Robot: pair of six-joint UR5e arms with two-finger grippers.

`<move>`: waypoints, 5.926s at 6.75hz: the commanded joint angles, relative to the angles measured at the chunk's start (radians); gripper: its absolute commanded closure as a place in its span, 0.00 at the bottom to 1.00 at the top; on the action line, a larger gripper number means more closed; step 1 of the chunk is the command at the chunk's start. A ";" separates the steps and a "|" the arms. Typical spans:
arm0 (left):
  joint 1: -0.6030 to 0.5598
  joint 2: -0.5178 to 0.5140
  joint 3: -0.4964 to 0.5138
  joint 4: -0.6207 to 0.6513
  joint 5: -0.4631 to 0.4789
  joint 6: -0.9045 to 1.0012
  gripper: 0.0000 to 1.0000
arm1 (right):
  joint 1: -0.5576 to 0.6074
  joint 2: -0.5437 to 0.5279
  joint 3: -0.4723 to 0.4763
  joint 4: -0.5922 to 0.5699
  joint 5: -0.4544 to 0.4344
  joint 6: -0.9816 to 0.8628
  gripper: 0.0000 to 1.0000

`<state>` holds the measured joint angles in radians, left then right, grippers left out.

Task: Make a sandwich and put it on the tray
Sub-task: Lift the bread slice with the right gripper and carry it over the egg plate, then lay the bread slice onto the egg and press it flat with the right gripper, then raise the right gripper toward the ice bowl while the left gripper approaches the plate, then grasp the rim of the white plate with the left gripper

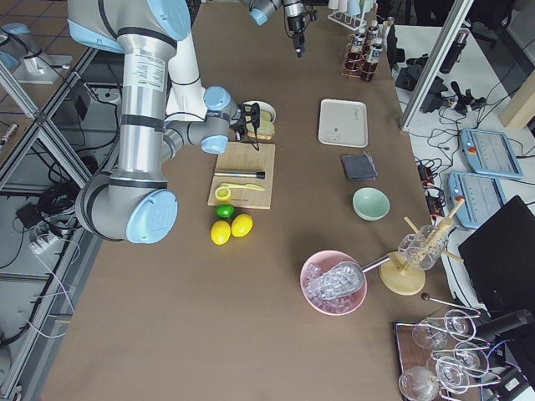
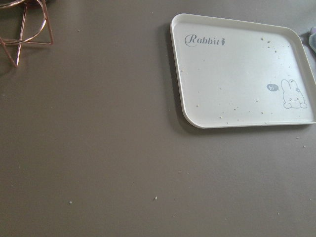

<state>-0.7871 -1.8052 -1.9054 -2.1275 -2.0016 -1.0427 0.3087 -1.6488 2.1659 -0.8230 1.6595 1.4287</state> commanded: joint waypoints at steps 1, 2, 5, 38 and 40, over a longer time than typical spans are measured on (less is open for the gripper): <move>0.000 0.001 0.002 0.000 -0.003 0.000 0.01 | -0.040 0.201 0.000 -0.236 -0.050 0.056 1.00; 0.000 0.004 0.000 0.000 -0.005 0.000 0.01 | -0.115 0.275 -0.012 -0.311 -0.131 0.079 1.00; 0.000 0.003 -0.001 -0.002 -0.006 0.000 0.01 | -0.187 0.399 -0.141 -0.341 -0.210 0.108 1.00; 0.512 -0.092 0.045 -0.005 0.379 -0.399 0.38 | 0.932 -0.075 -0.182 -0.565 0.540 -1.154 0.00; 0.513 -0.121 0.089 -0.005 0.379 -0.398 0.40 | 0.952 -0.080 -0.195 -0.565 0.546 -1.159 0.00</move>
<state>-0.2754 -1.9129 -1.8384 -2.1320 -1.6234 -1.4413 1.2456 -1.7238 1.9785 -1.3907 2.1988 0.2766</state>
